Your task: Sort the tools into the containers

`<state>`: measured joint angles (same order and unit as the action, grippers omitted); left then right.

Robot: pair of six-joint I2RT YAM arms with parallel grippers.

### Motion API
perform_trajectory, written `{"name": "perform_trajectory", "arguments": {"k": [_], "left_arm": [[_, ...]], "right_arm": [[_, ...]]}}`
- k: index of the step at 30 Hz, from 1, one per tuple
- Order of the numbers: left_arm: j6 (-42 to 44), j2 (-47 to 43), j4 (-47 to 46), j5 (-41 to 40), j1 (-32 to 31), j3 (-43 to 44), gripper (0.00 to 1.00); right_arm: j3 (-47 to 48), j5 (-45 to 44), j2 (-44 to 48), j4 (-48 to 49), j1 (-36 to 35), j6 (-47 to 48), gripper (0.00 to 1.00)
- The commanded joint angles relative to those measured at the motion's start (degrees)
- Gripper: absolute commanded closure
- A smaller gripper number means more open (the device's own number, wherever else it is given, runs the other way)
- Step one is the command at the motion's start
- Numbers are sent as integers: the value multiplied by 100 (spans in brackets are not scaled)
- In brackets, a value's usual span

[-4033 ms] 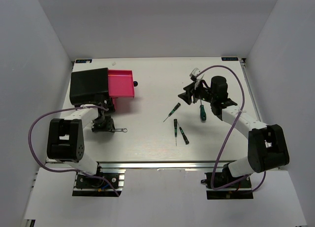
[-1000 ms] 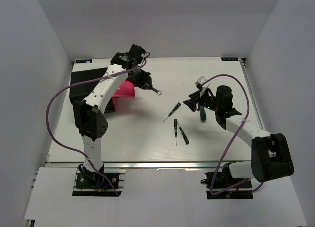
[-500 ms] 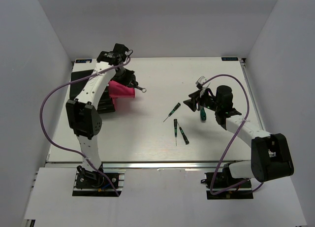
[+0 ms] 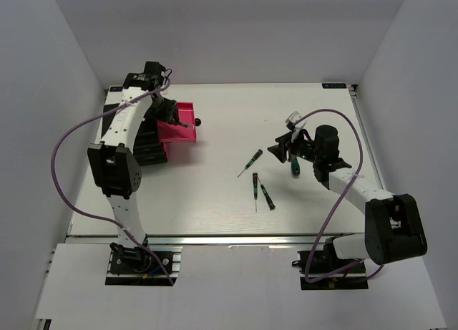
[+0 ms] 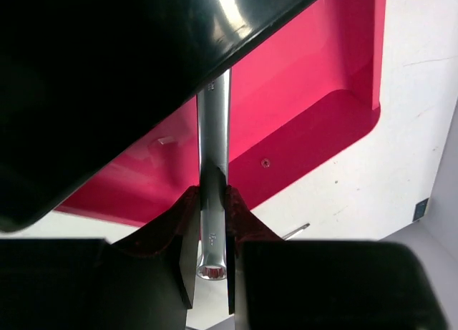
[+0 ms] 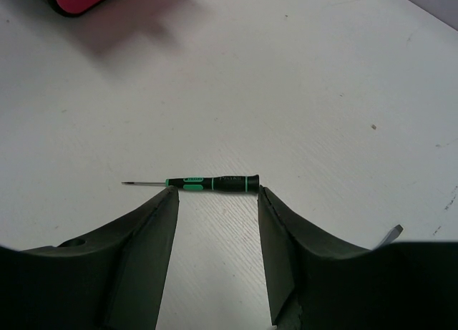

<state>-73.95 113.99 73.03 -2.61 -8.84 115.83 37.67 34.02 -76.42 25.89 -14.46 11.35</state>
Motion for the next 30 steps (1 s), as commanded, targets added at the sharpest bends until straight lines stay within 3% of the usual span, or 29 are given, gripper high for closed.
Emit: {"name": "perform_trajectory", "arguments": {"k": [1, 4, 5, 9, 12, 15, 18, 19, 20, 22, 23, 25, 28, 30], "left_arm": [[188, 87, -105, -108, -4, 238, 100], [276, 97, -184, -143, -12, 247, 77], [302, 79, -193, -161, -4, 264, 62], [434, 0, -211, -248, -4, 335, 46], [575, -114, -281, -275, -4, 309, 40], [777, -263, -544, 5, -21, 247, 41], [1163, -552, -1263, 699, -65, -77, 72], [1416, -632, -1492, 875, -74, -270, 95], [1532, -720, -1833, 1146, -117, -350, 100], [2039, -922, -2125, 1411, -162, -429, 100], [2295, -984, -2396, 1500, -205, -430, 100], [3188, -1089, -2636, 1711, -451, -447, 100], [3938, -915, -2357, 1502, -969, -133, 76], [4299, -354, -1549, 863, -1417, 587, 62]], "right_arm": [[3, -45, 110, 276, 31, 33, 46], [12, -36, 93, 268, 31, 33, 45], [12, -27, 92, 267, 31, 33, 45], [56, 8, 75, 241, 39, 42, 45], [109, 43, 49, 197, 31, 60, 45], [170, 218, 5, 118, 31, 95, 44], [354, 631, -161, -22, 22, 34, 45], [529, 841, -215, -57, 13, 7, 48], [627, 887, -285, -180, -4, -19, 55], [942, 957, -478, -312, -83, -63, 66], [1040, 957, -531, -356, -110, -89, 80], [1198, 896, -698, -453, -171, -220, 90], [1427, 633, -865, -567, -224, -457, 94], [1576, 379, -927, -742, -233, -520, 94]]}}
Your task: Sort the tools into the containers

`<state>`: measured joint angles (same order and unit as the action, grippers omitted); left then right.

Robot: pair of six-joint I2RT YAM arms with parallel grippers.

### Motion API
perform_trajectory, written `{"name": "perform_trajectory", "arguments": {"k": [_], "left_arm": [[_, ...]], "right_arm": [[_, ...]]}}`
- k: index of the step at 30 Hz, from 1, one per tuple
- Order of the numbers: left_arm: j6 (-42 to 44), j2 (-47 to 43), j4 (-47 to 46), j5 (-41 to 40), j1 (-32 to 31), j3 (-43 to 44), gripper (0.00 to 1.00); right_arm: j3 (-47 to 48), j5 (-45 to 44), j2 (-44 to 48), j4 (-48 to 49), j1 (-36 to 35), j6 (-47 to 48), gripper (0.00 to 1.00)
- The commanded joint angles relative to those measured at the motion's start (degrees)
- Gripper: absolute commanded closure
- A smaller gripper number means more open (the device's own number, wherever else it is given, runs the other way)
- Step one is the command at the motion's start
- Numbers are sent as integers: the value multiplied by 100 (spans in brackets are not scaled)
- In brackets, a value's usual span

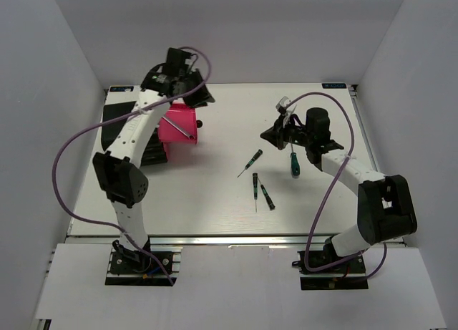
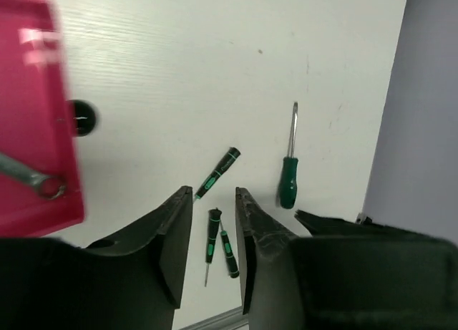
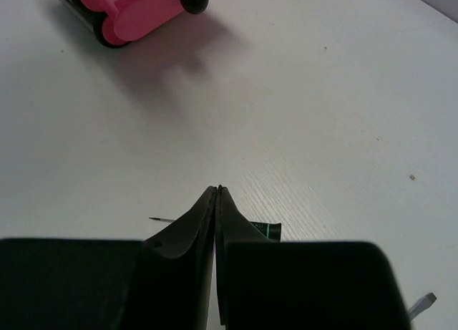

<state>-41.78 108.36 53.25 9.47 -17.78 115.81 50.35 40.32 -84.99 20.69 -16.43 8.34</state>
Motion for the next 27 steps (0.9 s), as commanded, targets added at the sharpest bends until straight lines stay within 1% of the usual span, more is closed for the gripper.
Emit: {"name": "perform_trajectory", "arguments": {"k": [1, 2, 3, 4, 5, 6, 8, 10, 15, 17, 19, 22, 24, 27], "left_arm": [[1154, 604, 936, -637, -681, 827, 58], [1207, 782, 1150, -866, -935, 1195, 55], [1259, 914, 1291, -1425, -1042, 1303, 54], [1277, 1107, 1475, -1648, -1217, 1347, 52], [1286, 1152, 1503, -1825, -1289, 1287, 50], [1295, 1196, 1504, -2105, -1350, 1225, 48], [1313, 1310, 1512, -2361, -1491, 1059, 43], [1313, 1425, 1626, -2782, -1570, 1031, 42], [1444, 1662, 1723, -3328, -1606, 979, 42], [1462, 1671, 1776, -3741, -1606, 856, 41], [1488, 1663, 1776, -3987, -1606, 603, 37], [1471, 1654, 1697, -4287, -1597, 259, 34], [1418, 1671, 1723, -4550, -1597, 232, 31], [1392, 1663, 1759, -4875, -1597, 275, 20]], "right_arm": [[326, -348, -70, -267, -45, -262, 94], [335, -593, -44, -293, -36, -280, 94], [327, -717, -18, -354, -36, -298, 94], [318, -857, 43, -390, -36, -315, 94], [274, -1111, 70, -425, -36, -341, 94], [256, -1209, 96, -504, -36, -350, 93], [152, -1420, 202, -531, -27, -333, 92], [72, -1500, 289, -566, -27, -342, 92], [-104, -1579, 413, -575, -1, -377, 92], [-139, -1597, 431, -549, 25, -394, 92], [-157, -1614, 431, -522, 34, -421, 92], [-166, -1615, 431, -478, 61, -438, 92], [-166, -1615, 431, -460, 69, -438, 92], [-201, -1615, 457, -434, 104, -438, 93]]}}
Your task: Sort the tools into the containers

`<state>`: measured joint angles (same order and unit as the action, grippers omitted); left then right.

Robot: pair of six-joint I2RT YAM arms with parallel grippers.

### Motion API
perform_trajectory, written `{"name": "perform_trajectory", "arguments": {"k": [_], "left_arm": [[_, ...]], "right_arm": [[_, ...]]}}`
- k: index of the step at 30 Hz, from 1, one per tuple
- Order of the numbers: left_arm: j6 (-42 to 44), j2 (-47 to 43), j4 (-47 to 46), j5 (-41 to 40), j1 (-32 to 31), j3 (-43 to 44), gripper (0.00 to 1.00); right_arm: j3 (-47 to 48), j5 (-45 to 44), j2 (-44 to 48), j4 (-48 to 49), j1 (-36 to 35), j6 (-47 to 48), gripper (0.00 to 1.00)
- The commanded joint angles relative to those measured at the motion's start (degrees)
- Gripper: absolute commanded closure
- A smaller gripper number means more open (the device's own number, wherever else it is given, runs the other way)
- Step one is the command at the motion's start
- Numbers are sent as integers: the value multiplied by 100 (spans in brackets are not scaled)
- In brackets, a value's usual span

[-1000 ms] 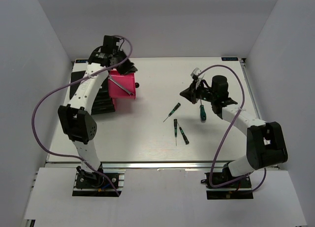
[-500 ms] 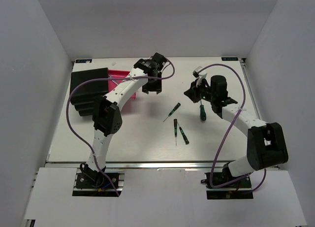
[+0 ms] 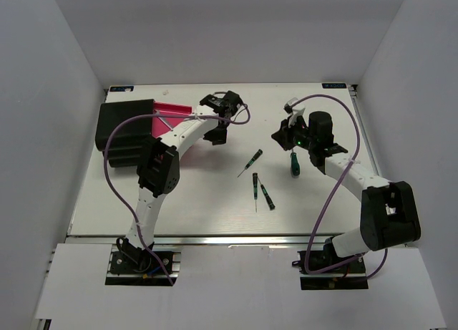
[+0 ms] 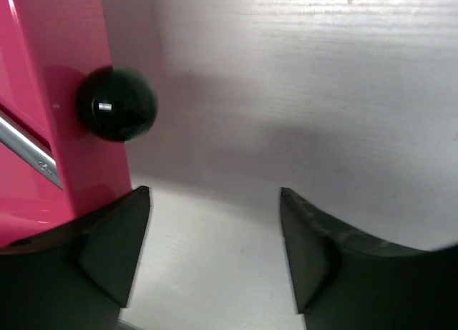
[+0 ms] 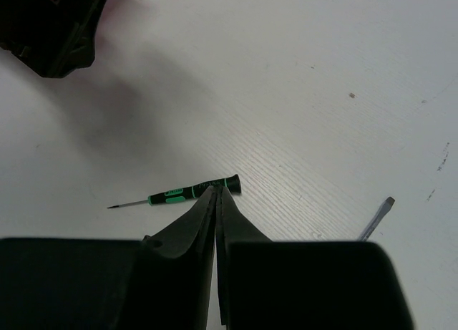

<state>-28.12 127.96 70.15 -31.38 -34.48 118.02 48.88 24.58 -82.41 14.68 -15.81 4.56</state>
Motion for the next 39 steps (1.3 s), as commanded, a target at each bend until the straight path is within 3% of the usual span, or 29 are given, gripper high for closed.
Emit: {"name": "perform_trajectory", "arguments": {"k": [1, 14, 33, 36, 37, 38, 39], "left_arm": [[34, -342, 69, -843, 73, 72, 15], [-35, -360, -72, -1503, 222, -42, 5], [34, -614, -370, -1539, 635, 432, 5], [245, -1000, -660, -1162, 627, 547, 11], [376, -1123, -747, -1030, 635, 547, 17], [464, -1394, -957, -898, 644, 512, 27], [500, -1527, -1046, -714, 653, 486, 50]], "right_arm": [[-72, -41, 199, 176, 43, -69, 93], [-186, -14, 243, 316, 78, -131, 95], [-256, 152, 226, 378, 122, -87, 96], [-187, 661, 138, 282, 122, 115, 85], [-151, 1063, 112, 247, 122, 203, 80], [-116, 1301, 33, 229, 122, 377, 69], [-55, 1539, -11, 194, 122, 501, 63]]}}
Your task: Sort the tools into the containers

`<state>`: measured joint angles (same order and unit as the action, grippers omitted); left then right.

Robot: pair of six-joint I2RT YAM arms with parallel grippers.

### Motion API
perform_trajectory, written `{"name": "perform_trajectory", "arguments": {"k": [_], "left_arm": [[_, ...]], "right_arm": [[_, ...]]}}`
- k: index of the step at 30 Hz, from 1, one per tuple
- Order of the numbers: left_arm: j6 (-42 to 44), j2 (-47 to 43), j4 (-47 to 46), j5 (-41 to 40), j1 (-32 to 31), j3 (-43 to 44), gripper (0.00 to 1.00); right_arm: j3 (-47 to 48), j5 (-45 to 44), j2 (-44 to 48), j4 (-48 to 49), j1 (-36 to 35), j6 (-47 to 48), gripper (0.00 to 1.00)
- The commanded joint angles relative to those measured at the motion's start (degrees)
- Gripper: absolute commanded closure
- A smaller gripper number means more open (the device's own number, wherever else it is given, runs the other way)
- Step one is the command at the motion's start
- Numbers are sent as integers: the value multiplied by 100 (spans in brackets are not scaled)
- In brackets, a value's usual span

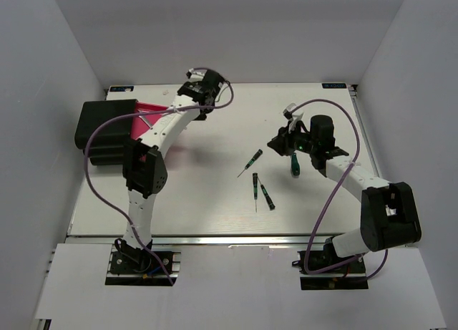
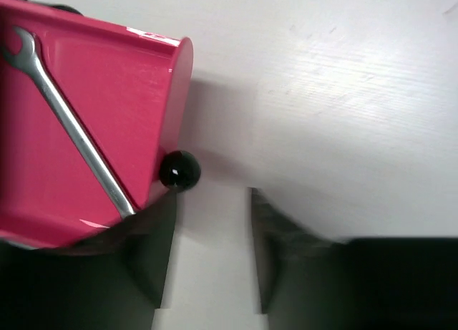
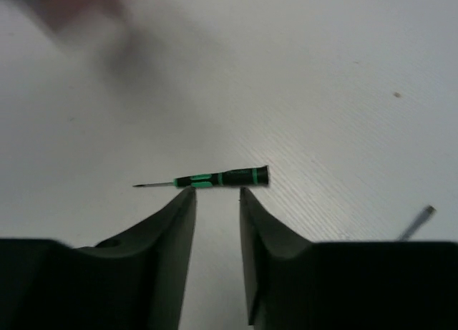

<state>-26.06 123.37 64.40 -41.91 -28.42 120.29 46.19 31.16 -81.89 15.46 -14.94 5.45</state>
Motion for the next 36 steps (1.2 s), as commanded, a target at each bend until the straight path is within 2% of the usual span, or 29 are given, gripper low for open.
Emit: {"name": "perform_trajectory", "arguments": {"k": [1, 2, 3, 5, 6, 7, 10, 12, 13, 15, 16, 21, 23, 24, 27, 28, 36], "left_arm": [[286, -1209, -533, 463, 74, 241, 59], [260, -1341, -612, 612, 126, 223, 67], [164, -1603, -604, 788, 318, 162, 74], [-117, -1912, -683, 1525, 800, -22, 75], [-188, -2296, -762, 1772, 977, -389, 70], [-302, -2491, -849, 2140, 1136, -601, 51], [-425, -3027, -1009, 2442, 1663, -1164, 16], [-478, -3178, -807, 2434, 1971, -1279, 9], [-522, -3336, -745, 2346, 2042, -1410, 7], [-557, -3521, -666, 2135, 2297, -1604, 6], [-636, -3626, -666, 2082, 2411, -1814, 6], [-777, -4242, -1034, 2081, 3483, -2685, 3], [-839, -4339, -1175, 2038, 3763, -2948, 3], [-839, -4417, -1219, 1986, 3852, -3019, 3], [-778, -4541, -1412, 1950, 4125, -3204, 3], [-716, -4550, -1456, 1950, 4230, -3222, 3], [-373, -4857, -1720, 1564, 4565, -3424, 2]], "right_arm": [[258, 1353, -90, 89, 35, 517, 58], [276, 1575, -143, 132, 35, 596, 49], [346, 1717, -265, 211, 18, 632, 46], [469, 1771, -519, 422, -44, 562, 42], [678, 1745, -634, 440, -114, 519, 42], [793, 1666, -740, 466, -175, 466, 42], [1433, 1246, -1232, 405, -483, 142, 46], [1803, 1086, -1662, 370, -737, -183, 52], [2188, 903, -1812, 378, -825, -751, 54], [2586, 639, -2295, 422, -1072, -1351, 56], [2788, 515, -2445, 422, -1159, -1946, 56], [4089, 76, -3368, 273, -1774, -3014, 49], [4440, -266, -3640, 116, -1942, -3268, 29], [4860, -677, -3754, -42, -2143, -3322, 26], [5756, -1198, -4168, -543, -2487, -3523, 21], [5943, -1409, -4378, -614, -2609, -3603, 13], [7438, -2595, -5240, -1106, -3023, -4184, 10]]}}
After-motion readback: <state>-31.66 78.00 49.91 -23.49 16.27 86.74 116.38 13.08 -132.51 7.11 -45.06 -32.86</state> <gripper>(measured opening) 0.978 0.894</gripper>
